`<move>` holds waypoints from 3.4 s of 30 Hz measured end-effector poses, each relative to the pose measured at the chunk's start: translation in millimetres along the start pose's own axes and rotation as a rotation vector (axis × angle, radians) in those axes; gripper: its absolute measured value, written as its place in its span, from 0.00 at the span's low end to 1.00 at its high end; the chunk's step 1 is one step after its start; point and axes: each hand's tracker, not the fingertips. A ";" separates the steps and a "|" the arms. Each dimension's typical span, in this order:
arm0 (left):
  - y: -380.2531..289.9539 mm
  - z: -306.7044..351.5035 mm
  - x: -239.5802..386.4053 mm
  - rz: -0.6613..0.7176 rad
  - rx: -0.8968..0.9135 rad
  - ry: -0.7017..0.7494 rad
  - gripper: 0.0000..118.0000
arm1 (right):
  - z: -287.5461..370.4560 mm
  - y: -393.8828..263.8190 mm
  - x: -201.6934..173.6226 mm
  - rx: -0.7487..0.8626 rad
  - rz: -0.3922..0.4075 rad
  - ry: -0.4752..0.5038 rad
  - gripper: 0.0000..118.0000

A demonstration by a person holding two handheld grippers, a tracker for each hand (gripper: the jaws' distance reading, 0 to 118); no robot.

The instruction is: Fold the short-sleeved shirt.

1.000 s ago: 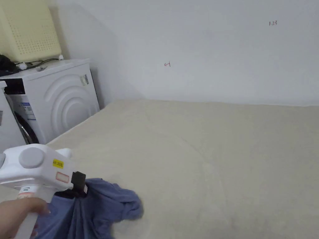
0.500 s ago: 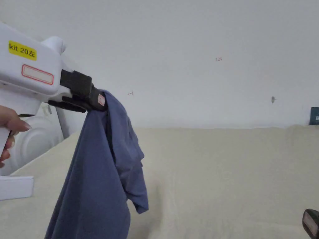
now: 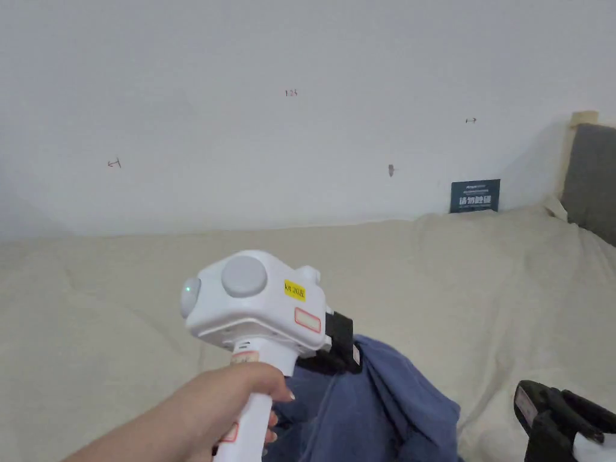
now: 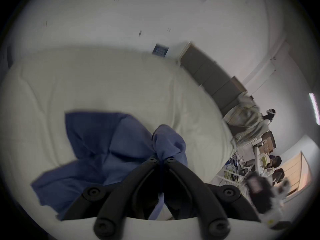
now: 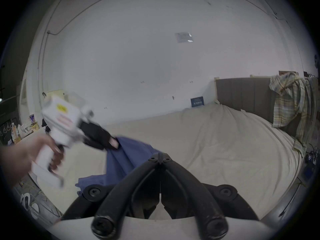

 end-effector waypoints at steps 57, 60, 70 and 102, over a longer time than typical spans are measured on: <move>-87.4 109.3 -293.1 0.500 -0.047 0.370 1.00 | -1.6 -21.3 -25.8 0.053 0.164 0.039 0.00; -90.2 80.1 -301.2 0.511 -0.082 0.338 1.00 | -12.0 -27.8 -25.3 0.006 0.166 0.031 0.00; -114.8 81.5 -233.3 0.103 -0.072 0.398 0.04 | -57.0 -30.3 -41.8 -0.067 0.164 0.079 0.00; -167.0 119.4 -193.3 0.263 0.238 0.169 0.04 | -323.0 73.9 -49.4 -0.823 0.283 0.074 0.01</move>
